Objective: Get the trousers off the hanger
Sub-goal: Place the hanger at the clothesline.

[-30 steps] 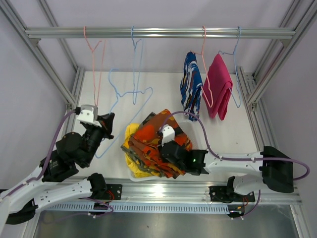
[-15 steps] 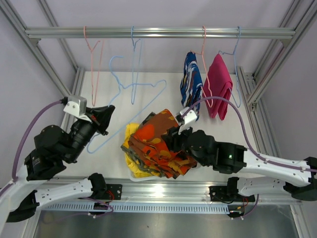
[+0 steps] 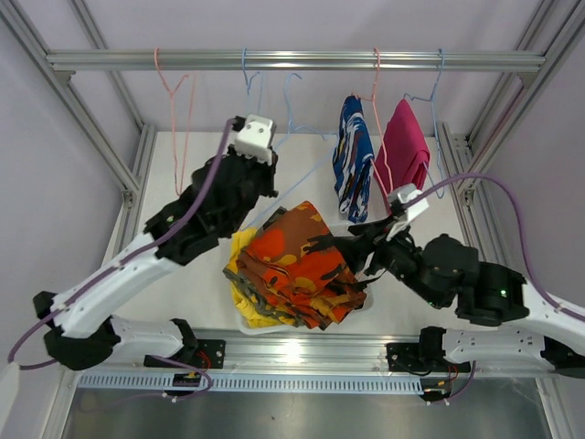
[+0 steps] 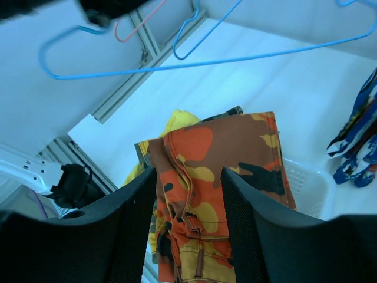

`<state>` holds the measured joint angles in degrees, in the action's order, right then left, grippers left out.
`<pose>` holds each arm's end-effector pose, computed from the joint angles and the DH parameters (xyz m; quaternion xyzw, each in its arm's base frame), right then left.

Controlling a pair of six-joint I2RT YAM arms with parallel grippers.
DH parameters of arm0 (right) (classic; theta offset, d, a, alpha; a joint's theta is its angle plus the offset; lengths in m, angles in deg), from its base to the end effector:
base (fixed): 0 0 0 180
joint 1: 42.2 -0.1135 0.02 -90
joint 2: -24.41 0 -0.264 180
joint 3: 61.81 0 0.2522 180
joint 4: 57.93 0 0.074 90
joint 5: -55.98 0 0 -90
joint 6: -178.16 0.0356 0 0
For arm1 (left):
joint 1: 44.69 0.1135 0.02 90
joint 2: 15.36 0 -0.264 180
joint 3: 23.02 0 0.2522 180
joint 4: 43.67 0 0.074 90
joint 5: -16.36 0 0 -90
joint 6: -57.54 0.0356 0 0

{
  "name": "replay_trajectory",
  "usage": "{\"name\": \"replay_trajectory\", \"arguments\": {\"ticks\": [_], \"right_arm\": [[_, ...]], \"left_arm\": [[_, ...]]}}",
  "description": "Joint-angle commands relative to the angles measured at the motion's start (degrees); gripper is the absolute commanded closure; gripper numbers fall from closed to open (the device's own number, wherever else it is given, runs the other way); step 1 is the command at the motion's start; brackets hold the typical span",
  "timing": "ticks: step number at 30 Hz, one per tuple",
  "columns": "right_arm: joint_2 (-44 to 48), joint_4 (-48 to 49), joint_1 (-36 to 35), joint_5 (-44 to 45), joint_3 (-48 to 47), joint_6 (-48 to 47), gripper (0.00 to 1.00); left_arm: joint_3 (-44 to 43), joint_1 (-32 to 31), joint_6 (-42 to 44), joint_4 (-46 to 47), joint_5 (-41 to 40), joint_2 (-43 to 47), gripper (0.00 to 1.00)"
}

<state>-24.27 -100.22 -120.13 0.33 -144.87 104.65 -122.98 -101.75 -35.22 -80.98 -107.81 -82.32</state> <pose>0.0523 0.1486 0.4400 -0.2014 0.7185 0.3091 0.5896 0.1426 -0.1833 0.4860 0.1420 0.7148 -0.1374 0.6708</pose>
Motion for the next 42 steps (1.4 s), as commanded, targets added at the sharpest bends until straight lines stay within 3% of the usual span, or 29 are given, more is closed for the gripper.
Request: {"name": "replay_trajectory", "arguments": {"ticks": [1,12,23,32,42], "right_arm": [[2.8,-3.6,-0.3,1.2,-2.4,-2.3,0.47],[5.6,-5.1,-0.3,2.2,-1.9,-6.9,0.43],[9.0,-4.6,-0.3,3.4,1.8,-8.4,0.40],[10.5,-4.6,-0.4,5.4,3.3,-9.5,0.40],[11.0,-4.9,-0.3,5.8,4.3,-8.8,0.40]], "left_arm": [[-5.4,4.3,-1.4,2.6,-0.3,-5.0,1.00],[-11.7,7.6,2.3,12.7,-2.4,-14.4,1.00],[-15.4,7.7,5.0,15.6,-5.1,-18.5,0.99],[-10.4,7.5,-6.7,10.1,2.4,-9.7,1.00],[-4.3,7.4,-11.8,8.6,6.1,-4.3,1.00]]}}
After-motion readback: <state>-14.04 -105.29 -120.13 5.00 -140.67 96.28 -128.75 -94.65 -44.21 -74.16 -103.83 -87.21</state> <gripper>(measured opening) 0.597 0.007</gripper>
